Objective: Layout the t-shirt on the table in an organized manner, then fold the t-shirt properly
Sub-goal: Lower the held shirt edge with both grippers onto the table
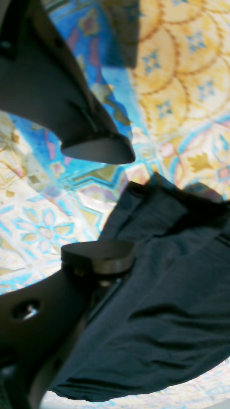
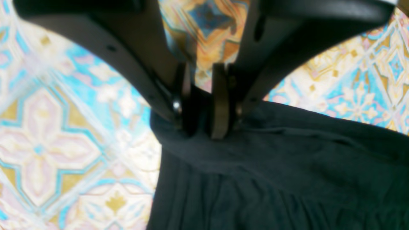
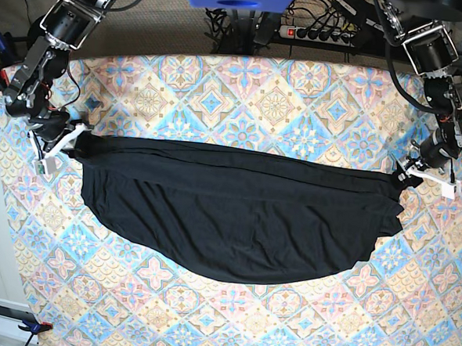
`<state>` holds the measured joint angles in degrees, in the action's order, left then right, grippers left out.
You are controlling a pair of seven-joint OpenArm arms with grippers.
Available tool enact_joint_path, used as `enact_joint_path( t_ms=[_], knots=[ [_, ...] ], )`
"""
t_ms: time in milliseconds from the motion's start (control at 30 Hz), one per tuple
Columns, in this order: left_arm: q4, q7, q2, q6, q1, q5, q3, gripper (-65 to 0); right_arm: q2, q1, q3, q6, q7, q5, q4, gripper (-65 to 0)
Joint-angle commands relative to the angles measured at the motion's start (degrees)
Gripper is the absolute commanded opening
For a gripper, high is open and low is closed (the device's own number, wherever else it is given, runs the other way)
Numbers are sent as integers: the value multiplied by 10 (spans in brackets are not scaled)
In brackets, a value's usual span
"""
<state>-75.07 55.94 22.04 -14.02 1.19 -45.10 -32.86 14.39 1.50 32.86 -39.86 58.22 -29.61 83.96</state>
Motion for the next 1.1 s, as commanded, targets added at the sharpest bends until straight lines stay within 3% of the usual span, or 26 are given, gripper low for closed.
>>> enact_joint_path(
  t_ms=[0,200,433,700,1067],
  knots=[
    [-10,-7,9,-4,0,-14,-1,-282,9,8,-2,-1,-12,-11,11,-541],
    [-10,-10,-8,-4,-13,-15,-7,-282,9,8,-36,-1,-15,-11,11,-541],
    [-7,-6,-42,-4,-11,-14,-65,-282,9,8,-86,-1,-37,-11,11,-541],
    [36,-10,-63,-4,-6,-10,-66,-282,10,9,-86,-1,-38,-11,11,-541],
    [143,-12,-75,-4,74,-9,-66,-282,10,9,-86,-1,-38,-11,11,-541]
  ],
)
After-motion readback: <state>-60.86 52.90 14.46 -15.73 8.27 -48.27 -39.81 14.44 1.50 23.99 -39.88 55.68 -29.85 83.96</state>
